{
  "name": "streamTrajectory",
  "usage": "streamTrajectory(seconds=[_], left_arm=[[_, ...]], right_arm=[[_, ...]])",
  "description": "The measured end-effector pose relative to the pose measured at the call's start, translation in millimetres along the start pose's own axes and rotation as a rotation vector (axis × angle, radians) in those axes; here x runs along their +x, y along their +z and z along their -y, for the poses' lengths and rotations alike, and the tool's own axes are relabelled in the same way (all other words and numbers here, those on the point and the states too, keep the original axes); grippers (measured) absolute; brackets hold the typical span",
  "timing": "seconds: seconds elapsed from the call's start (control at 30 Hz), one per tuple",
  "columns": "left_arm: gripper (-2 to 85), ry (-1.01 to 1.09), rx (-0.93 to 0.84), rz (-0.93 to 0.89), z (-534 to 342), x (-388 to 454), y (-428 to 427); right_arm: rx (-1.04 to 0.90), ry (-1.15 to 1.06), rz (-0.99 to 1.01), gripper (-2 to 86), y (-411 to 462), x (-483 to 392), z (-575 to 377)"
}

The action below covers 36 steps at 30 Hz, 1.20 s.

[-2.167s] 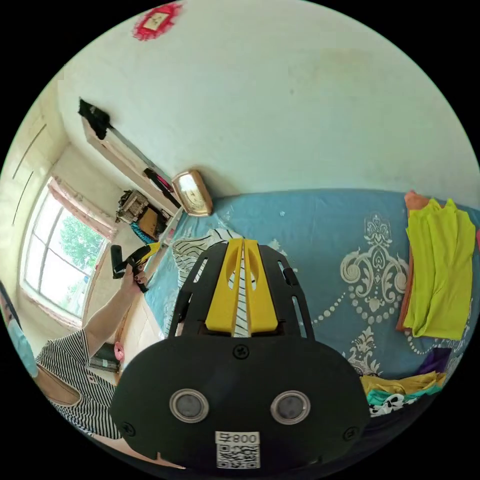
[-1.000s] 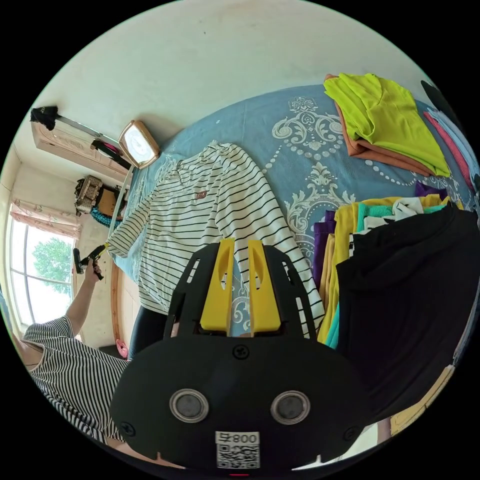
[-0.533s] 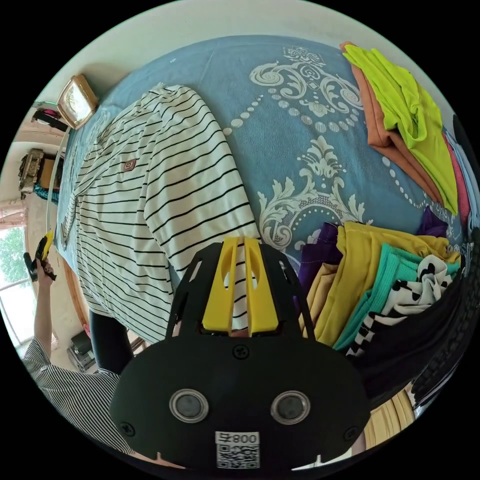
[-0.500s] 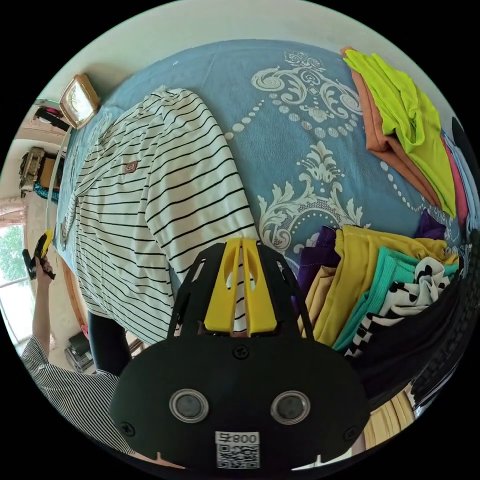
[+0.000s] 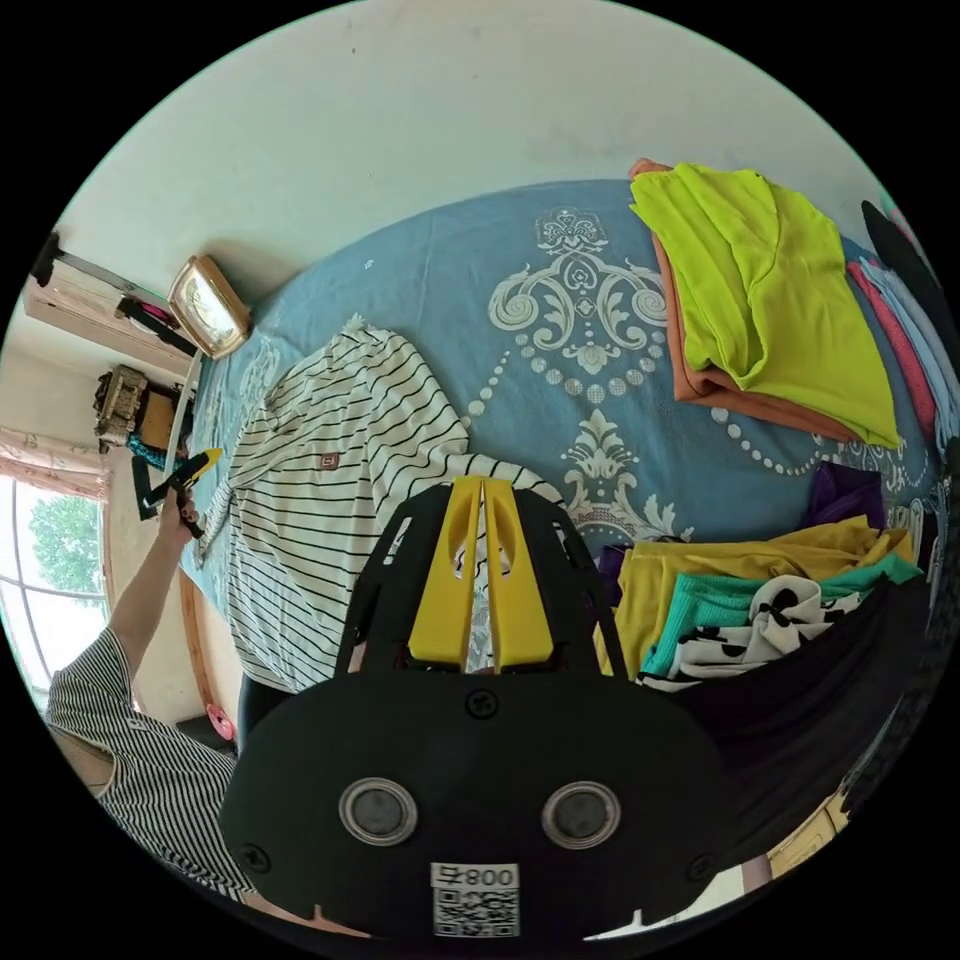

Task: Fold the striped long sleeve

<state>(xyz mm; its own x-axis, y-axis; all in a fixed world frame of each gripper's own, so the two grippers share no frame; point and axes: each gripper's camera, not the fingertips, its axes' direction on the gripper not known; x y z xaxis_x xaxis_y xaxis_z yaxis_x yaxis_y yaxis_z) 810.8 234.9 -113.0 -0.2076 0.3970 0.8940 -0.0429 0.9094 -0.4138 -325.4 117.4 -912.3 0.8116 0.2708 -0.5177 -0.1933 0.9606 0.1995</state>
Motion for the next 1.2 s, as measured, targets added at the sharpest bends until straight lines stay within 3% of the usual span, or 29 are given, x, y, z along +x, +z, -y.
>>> streamTrajectory(seconds=[0.1, 0.27, 0.53, 0.63, 0.8, 1.03, 1.2], left_arm=[[7.9, 0.041, -0.042, 0.053, 29, 12, 20], [2.5, 0.047, -0.101, 0.168, 55, 24, 42], [1.5, 0.074, -0.020, 0.062, 84, 37, 37], [3.1, 0.118, -0.103, 0.064, 91, 44, 54], [0.7, 0.110, -0.065, 0.145, 97, 52, 54], [0.2, 0.061, 0.190, 0.012, 116, 46, -3], [0.2, 0.002, 0.186, 0.056, 146, 32, 7]], right_arm=[[0.088, -0.033, 0.079, 3.2, -4, -16, 8], [0.042, -0.199, 0.043, 5.8, 43, -87, 71], [-0.040, -0.372, -0.142, 5.8, 130, -186, 152], [-0.097, -0.394, -0.196, 5.5, 151, -198, 158], [-0.079, -0.425, -0.220, 1.2, 142, -204, 155], [0.118, -0.406, -0.021, 0.1, 51, -191, 143], [0.138, -0.329, 0.006, 0.2, 36, -174, 163]])
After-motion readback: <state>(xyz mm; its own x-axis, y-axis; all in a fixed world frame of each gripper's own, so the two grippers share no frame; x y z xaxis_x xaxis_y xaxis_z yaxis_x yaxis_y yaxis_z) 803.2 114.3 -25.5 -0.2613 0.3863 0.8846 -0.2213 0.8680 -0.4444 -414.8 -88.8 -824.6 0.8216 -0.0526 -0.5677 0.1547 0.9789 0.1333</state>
